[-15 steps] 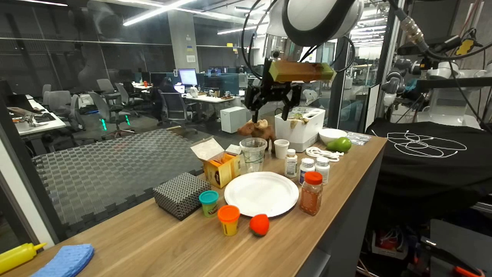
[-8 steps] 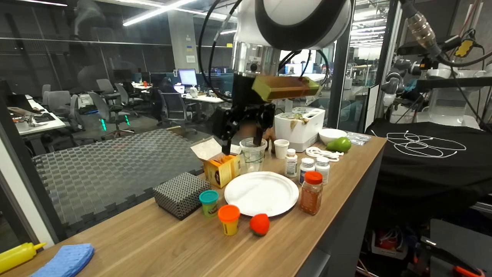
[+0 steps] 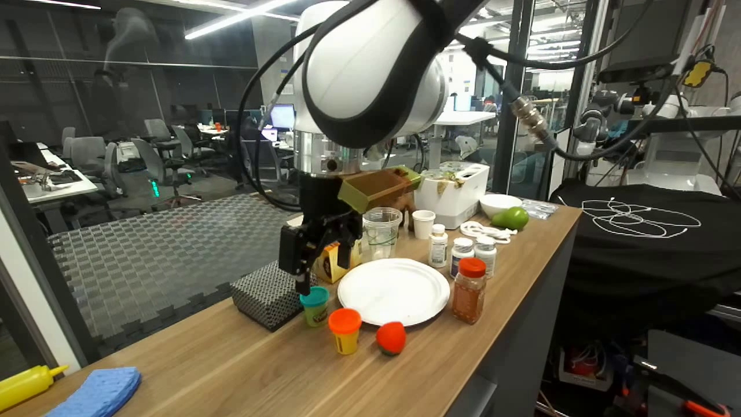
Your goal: Pick up all the objects surrounding the white plate and arrange them on the plate
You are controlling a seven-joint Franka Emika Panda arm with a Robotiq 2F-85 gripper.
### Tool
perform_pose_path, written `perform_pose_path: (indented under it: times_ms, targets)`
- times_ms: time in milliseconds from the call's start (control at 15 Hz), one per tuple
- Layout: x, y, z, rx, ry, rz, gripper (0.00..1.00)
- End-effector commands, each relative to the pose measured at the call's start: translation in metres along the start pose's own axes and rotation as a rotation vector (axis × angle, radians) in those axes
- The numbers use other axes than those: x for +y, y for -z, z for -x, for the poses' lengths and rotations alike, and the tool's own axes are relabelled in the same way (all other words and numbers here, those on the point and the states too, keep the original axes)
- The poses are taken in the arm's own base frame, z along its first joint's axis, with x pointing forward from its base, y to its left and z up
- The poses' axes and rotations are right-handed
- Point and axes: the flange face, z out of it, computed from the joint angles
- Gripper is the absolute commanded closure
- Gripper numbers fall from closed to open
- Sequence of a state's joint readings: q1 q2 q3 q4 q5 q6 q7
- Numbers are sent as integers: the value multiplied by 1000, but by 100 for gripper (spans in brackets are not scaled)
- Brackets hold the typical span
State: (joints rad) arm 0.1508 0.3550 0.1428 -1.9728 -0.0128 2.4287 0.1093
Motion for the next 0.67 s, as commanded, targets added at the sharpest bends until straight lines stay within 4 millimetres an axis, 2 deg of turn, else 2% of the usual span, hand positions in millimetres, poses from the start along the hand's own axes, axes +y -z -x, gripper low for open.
perform_pose_path:
  times_ms: [0,333,600]
  targets:
    - [12,-15,-36,-44,37,-6,0]
    - [33,-40,-55,-108,30,-13,0]
    - [39,-51,-62,-143,28,-42,0]
